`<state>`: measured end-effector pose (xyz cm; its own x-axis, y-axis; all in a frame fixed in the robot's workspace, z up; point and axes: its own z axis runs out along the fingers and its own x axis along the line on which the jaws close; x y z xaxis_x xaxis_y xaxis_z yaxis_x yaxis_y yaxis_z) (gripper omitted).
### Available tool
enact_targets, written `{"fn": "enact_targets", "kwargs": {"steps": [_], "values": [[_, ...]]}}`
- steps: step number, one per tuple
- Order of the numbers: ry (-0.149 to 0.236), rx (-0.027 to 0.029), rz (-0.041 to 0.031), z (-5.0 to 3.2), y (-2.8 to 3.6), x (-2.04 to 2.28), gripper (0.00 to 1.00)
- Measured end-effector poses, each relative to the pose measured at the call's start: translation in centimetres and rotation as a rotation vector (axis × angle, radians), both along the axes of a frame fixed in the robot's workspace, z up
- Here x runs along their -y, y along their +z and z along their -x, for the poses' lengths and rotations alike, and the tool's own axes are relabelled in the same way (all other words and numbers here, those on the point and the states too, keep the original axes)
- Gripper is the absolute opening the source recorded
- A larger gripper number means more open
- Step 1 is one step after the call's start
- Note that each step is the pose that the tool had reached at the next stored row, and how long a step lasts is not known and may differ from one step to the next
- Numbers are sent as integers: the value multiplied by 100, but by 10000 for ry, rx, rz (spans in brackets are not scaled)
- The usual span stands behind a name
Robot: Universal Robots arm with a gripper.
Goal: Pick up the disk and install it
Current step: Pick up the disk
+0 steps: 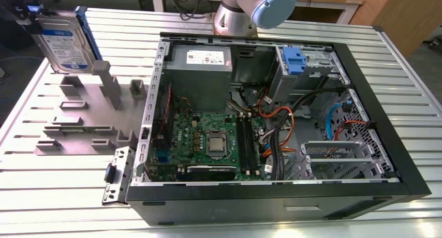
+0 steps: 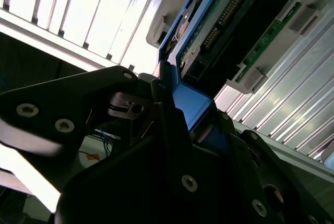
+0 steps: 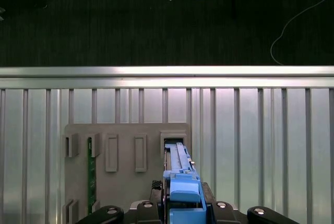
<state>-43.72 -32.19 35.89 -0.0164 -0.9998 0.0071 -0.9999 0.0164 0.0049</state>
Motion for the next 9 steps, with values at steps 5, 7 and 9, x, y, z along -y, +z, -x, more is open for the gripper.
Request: {"fn": "enact_targets", "kwargs": {"steps": [5, 7, 9], "values": [[0, 1, 0, 0, 14, 0, 36], [0, 3, -1, 0, 26, 0, 36], [0, 3, -1, 0, 32, 0, 36]]}}
